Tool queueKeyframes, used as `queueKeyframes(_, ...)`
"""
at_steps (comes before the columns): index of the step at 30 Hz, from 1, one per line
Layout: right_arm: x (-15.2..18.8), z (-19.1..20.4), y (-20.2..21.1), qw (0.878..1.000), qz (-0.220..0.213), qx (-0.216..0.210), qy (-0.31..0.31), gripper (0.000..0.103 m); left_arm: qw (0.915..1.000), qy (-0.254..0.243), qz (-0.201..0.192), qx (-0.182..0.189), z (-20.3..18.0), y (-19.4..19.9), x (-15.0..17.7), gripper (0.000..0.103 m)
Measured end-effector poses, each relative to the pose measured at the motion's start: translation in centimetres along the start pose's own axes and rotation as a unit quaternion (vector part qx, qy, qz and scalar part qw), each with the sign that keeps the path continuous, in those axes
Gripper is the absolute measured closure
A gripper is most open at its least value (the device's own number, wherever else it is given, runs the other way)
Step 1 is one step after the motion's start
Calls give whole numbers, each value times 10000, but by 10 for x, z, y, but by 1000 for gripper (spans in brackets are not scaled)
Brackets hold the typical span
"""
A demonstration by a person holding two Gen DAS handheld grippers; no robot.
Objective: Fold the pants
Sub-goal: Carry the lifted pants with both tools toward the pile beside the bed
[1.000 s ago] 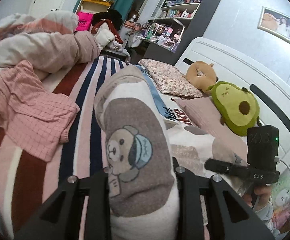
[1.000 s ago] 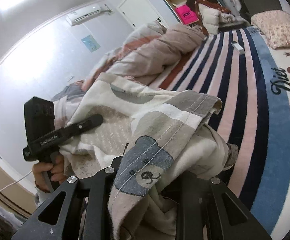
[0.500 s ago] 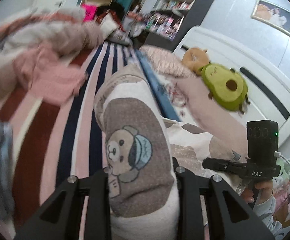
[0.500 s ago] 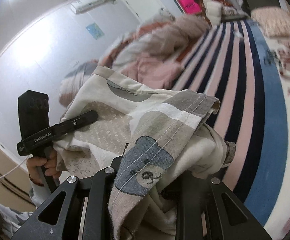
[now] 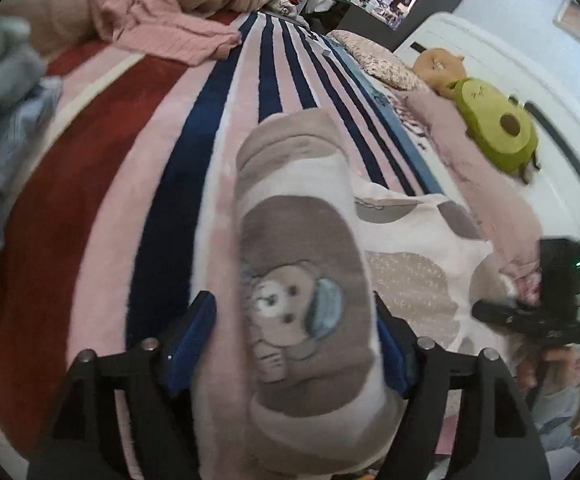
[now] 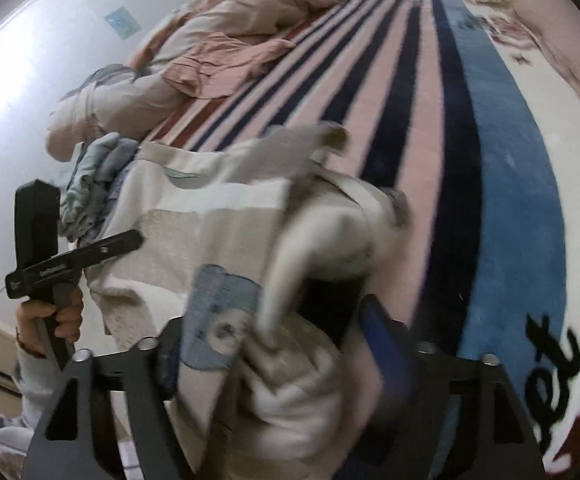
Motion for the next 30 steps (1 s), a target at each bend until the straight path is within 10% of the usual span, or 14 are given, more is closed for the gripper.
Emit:
queueKeyframes(5,4,-4,-13,9988,-7,-331,-365,33,9996,19,95,257,-8,-17,-1,46)
queueKeyframes(7,1,1,-18,9968,23,-630,-495,68,9982,179,223,534,-16,-25,-4,72)
queueKeyframes(10,-2,9,-25,9951,145,-787,-574,81,9993,3,103,355,-25,-25,-14,78)
queueKeyframes(30,-97,142,14,9920,-566,-753,843,85,9878,-255,-1533,-7,0,117,-85,81)
Point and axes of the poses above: each gripper's, at about its wrist camera, not at the fingertips, and y roughly against the way its jaws point, z to its left, x to its underside, the point moved 7 cm from there along -y, roughly the way its jaws point, and after that the axes turned 4 degrees about -x, right-handed, at the moved point
